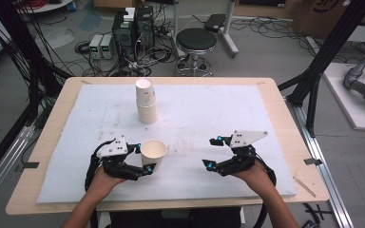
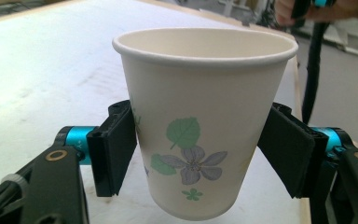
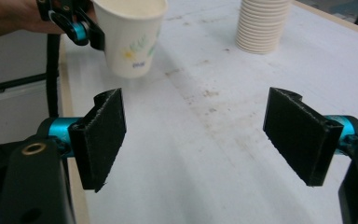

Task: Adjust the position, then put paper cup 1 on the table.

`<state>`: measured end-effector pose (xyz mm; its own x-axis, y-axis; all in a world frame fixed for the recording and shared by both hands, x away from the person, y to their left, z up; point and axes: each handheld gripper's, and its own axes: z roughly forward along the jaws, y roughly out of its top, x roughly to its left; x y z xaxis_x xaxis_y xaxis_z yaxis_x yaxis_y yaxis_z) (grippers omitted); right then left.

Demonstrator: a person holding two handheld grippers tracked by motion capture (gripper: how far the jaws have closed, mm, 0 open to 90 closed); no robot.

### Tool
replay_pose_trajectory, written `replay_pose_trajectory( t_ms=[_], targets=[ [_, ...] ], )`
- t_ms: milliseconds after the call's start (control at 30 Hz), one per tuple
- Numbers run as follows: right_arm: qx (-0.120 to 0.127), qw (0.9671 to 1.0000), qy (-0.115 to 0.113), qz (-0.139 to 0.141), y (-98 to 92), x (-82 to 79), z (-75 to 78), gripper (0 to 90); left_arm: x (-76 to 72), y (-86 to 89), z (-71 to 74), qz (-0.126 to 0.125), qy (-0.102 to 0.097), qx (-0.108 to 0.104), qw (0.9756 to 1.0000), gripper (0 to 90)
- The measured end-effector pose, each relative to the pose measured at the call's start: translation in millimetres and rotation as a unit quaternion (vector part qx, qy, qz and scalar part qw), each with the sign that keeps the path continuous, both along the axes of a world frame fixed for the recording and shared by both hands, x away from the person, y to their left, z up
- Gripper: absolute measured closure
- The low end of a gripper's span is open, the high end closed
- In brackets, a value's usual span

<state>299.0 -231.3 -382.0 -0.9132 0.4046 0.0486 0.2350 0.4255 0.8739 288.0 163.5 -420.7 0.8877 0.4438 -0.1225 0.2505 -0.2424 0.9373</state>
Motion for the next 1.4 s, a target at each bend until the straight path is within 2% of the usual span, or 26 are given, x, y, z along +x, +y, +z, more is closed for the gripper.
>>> replay_pose_trajectory(
  t_ms=[267, 567, 700, 800, 1400],
  targets=[
    [0.006, 0.9978, -0.007, -0.066, -27.2, -3.1, -15.0, 21.8, -1.3, 17.7, 0.9, 0.049, -0.022, -0.029, 0.9981, 29.0],
    [0.003, 0.9919, -0.013, -0.127, -55.5, -7.4, -26.6, 21.9, -3.9, 41.1, 5.4, 0.109, -0.058, -0.053, 0.9910, 28.8],
    [0.006, 0.9903, -0.013, -0.139, -60.9, -8.6, -28.3, 21.9, -5.9, 47.3, 6.6, 0.124, -0.071, -0.049, 0.9885, 28.7],
    [0.007, 0.9894, -0.015, -0.145, -62.9, -8.8, -28.5, 21.9, -7.1, 51.6, 7.6, 0.136, -0.078, -0.053, 0.9862, 28.8],
    [0.013, 0.9881, -0.018, -0.152, -67.2, -12.1, -27.4, 21.9, -5.8, 71.0, 8.6, 0.180, -0.085, -0.069, 0.9777, 29.1]
  ],
)
